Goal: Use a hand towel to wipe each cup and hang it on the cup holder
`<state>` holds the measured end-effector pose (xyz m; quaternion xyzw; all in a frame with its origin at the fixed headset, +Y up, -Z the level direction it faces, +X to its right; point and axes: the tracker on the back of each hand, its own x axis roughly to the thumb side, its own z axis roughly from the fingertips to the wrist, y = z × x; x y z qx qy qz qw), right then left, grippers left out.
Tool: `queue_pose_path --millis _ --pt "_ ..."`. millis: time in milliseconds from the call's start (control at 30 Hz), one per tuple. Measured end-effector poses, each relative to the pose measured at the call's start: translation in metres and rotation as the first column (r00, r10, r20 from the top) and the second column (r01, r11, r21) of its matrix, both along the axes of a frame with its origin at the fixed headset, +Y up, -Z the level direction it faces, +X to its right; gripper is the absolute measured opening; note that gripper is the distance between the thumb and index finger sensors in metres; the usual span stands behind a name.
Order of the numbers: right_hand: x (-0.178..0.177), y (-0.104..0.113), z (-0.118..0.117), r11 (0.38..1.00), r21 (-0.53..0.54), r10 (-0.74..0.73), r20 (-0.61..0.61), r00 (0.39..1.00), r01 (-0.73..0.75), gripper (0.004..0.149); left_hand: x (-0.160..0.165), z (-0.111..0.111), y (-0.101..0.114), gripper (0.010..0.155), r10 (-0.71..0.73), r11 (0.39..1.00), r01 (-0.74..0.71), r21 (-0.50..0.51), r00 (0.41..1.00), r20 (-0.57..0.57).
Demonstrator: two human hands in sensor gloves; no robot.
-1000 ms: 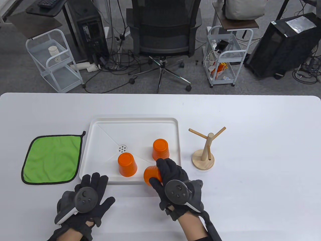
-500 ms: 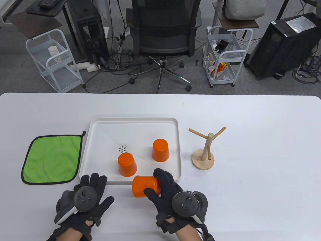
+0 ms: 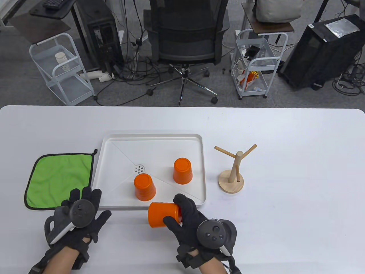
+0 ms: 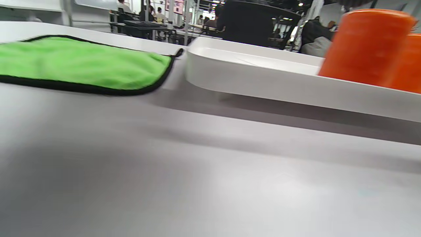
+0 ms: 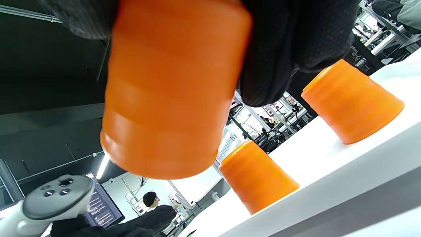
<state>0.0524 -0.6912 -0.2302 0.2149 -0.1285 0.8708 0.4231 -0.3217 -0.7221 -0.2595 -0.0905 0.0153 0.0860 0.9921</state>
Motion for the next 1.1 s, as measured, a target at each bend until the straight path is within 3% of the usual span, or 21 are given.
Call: queue_pose_path --millis 267,533,867,1033,1100 --pt "0.001 0.002 0.001 1.0 0.01 -0.019 -0.007 1.0 0.019 0.078 -0.043 -0.036 0.004 0.084 -0.092 0.99 0.074 -0.119 0.984 -0.152" --pt "0.002 0.002 0.0 1.0 0.009 -0.027 -0.005 1.0 0.027 0.078 -0.07 -0.069 -0.024 0.084 -0.198 0.95 0.127 -0.285 0.952 -0.235" --pt "0.004 0.002 -0.001 0.999 0.004 -0.037 0.001 0.999 0.037 0.078 -0.086 -0.077 -0.057 0.093 -0.16 0.915 0.045 -0.4 0.953 -0.259" --pt "0.005 0.002 -0.001 0.999 0.002 -0.037 0.004 0.999 0.037 0.078 -0.091 -0.075 -0.064 0.093 -0.103 0.923 0.004 -0.385 0.966 -0.236" --pt "0.005 0.002 -0.001 0.999 -0.001 -0.035 0.004 0.999 0.035 0.078 -0.089 -0.075 -0.064 0.085 -0.12 0.929 0.022 -0.37 0.963 -0.243"
